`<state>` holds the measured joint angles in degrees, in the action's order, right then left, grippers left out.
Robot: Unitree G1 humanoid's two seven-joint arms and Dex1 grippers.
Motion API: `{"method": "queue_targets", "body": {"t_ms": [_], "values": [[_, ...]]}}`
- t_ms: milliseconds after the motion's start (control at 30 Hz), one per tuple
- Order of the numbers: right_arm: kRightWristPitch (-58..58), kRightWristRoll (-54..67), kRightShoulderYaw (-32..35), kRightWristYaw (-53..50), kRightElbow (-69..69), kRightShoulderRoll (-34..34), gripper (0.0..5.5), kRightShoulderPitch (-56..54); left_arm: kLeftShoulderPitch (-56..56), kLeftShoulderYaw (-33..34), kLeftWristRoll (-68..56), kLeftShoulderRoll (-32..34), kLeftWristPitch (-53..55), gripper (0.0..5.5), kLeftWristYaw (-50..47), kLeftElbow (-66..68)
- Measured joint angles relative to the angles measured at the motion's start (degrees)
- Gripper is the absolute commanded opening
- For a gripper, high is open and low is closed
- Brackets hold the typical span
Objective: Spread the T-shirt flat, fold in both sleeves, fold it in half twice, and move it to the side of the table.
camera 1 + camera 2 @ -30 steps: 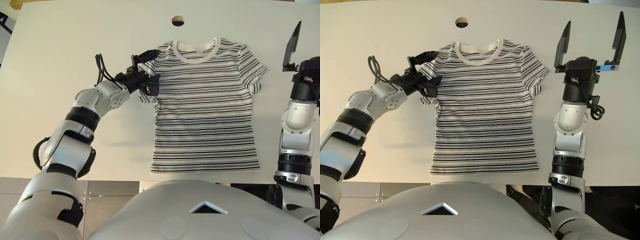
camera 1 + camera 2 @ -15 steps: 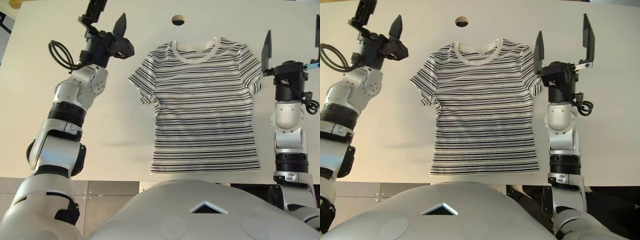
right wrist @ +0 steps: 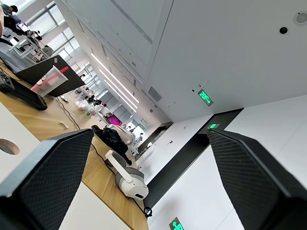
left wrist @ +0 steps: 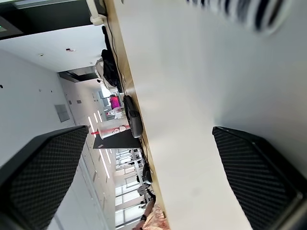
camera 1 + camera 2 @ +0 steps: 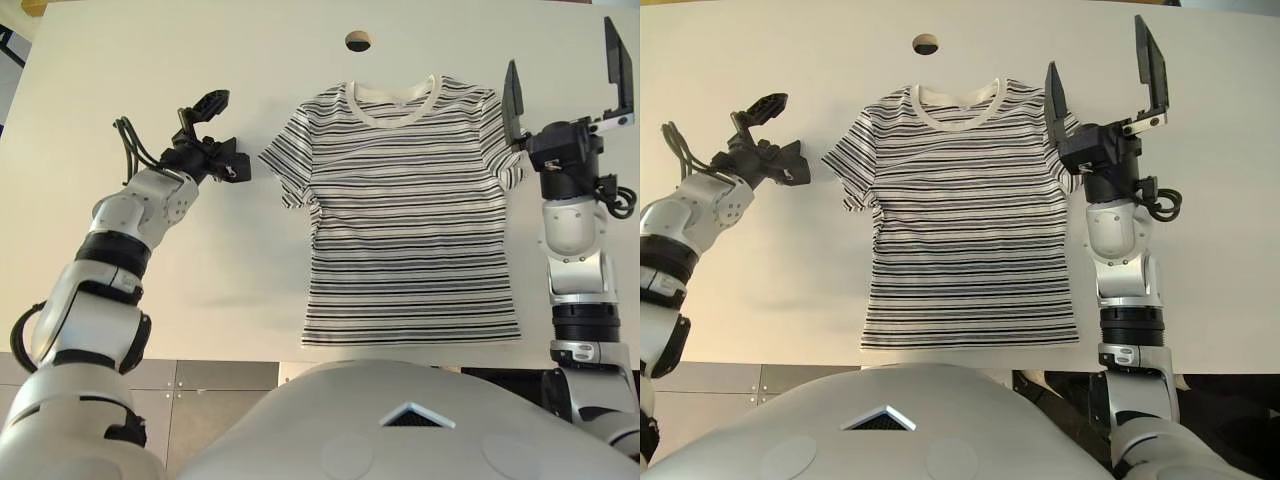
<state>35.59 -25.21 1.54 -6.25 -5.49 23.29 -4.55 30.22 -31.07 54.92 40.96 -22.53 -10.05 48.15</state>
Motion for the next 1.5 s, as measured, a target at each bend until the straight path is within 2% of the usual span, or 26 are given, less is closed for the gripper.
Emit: {"method": "queue_targets", "body": {"t_ms": [133,267,533,767,967,1267,1500], "values": [[-0.03,-0.37,-0.08,-0.02,0.13,-0.07,4.41,0.45,2.39,-3.58,0.26,-0.09,-6.28,4.82,0.40,0.47],[-0.55,-0.40,-0.15,-0.03,0.70,-0.23,4.41,0.66,-0.84,-5.24,-2.88,2.98,-14.71,4.82,5.97,-8.85],[-0.65,-0.39,-0.49,-0.23,0.78,-0.61,4.41,0.73,-1.87,-5.06,-4.11,3.98,-12.68,4.82,8.81,-12.46],[-0.65,-0.36,-0.51,-0.28,0.77,-0.63,4.41,1.14,-1.45,-5.27,-2.79,0.43,-7.05,3.87,6.87,-10.37],[-0.62,-0.35,-0.57,-0.34,0.47,-0.65,4.41,1.14,-0.18,-5.77,-2.37,-2.13,-5.37,2.79,6.13,-6.21],[0.02,-0.34,-0.64,-0.56,-0.31,-0.63,4.41,1.84,-0.93,-6.52,-2.29,-2.22,-2.70,1.17,4.83,-4.51],[0.15,-0.33,-0.64,-0.56,-0.35,-0.51,4.41,2.01,-1.07,-6.35,-2.32,-1.83,-2.19,0.34,4.85,-5.72]]}}
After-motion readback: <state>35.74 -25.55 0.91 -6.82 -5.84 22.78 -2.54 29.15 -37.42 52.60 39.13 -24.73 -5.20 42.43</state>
